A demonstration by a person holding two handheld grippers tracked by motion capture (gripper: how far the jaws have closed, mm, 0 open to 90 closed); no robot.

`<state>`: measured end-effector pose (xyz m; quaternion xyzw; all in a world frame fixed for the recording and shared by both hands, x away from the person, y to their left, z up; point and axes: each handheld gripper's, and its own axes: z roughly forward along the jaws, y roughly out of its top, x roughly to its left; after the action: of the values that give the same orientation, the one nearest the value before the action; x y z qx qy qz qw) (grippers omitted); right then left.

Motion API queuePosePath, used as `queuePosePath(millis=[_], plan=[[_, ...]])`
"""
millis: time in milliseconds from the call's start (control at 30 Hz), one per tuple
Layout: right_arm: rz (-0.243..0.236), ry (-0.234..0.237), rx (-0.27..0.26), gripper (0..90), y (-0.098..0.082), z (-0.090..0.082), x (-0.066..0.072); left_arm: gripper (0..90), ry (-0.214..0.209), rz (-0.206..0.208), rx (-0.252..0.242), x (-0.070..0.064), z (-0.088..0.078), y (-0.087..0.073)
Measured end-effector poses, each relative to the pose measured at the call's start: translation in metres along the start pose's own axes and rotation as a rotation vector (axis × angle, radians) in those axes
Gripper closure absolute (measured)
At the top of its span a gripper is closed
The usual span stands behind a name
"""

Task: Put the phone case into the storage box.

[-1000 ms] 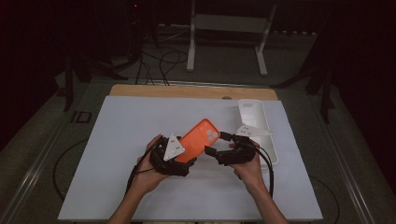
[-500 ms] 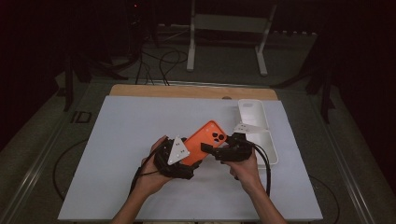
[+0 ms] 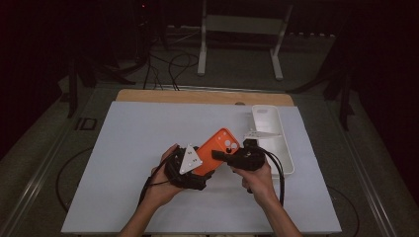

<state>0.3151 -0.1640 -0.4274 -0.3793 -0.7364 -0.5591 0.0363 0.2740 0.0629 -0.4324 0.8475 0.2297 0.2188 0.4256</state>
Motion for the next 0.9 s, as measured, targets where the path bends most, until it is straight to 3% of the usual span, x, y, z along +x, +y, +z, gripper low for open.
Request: queuePosePath(millis=[133, 333, 667, 900], plan=[[0.047, -0.002, 0.008, 78.6, 0.000, 0.001, 0.002, 16.3, 0.002, -0.006, 0.010, -0.001, 0.002, -0.002], [0.062, -0.046, 0.012, 82.7, 0.001, 0.004, 0.008, 16.1, 0.020, 0.004, 0.018, -0.001, 0.002, -0.003], [0.049, -0.066, -0.005, 84.8, 0.002, 0.004, 0.012, 10.1, 0.023, 0.013, 0.035, -0.004, 0.007, -0.004], [0.018, -0.085, -0.005, 84.9, 0.002, 0.000, 0.013, 1.9, -0.010, -0.019, 0.041, 0.000, 0.005, -0.005]])
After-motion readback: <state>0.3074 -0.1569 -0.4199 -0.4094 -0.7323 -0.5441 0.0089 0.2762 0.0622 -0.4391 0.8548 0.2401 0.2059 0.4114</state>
